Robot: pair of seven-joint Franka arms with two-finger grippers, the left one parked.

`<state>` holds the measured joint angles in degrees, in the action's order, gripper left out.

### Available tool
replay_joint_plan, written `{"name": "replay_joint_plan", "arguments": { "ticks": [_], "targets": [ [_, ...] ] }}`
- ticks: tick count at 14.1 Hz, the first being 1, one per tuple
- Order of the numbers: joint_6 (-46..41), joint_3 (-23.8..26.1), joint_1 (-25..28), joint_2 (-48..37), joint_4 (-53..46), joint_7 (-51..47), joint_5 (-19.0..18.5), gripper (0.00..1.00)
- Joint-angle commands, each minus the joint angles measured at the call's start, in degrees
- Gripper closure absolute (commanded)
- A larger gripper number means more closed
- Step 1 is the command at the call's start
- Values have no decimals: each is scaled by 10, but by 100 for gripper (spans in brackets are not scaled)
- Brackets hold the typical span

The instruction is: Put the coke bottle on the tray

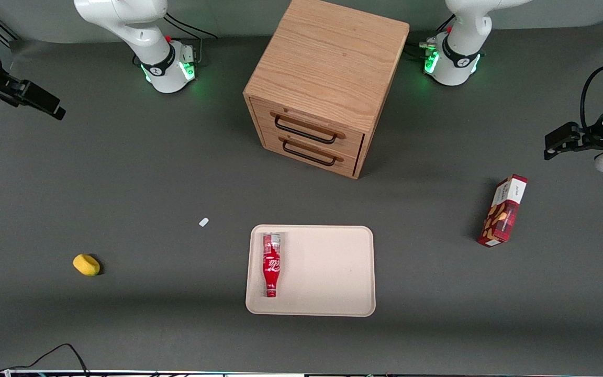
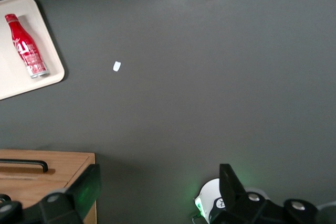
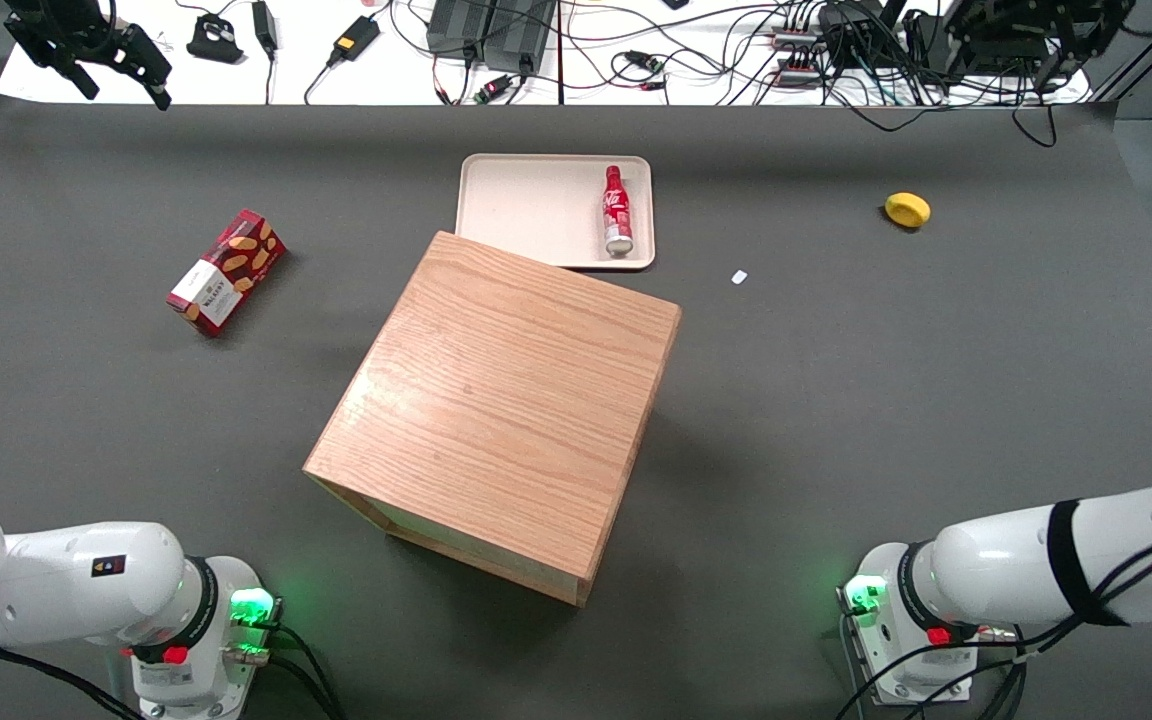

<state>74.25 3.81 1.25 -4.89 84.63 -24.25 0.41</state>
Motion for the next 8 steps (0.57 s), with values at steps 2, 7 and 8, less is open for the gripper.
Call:
{"name": "replay_joint_plan", "arguments": {
  "ticks": [2,7,8],
  "targets": [
    [83,-4,2,-117,173,10,20,0],
    [81,-4,5,-102,154,8,19,0],
    [79,-5,5,-94,143,13,19,0]
  ]
}}
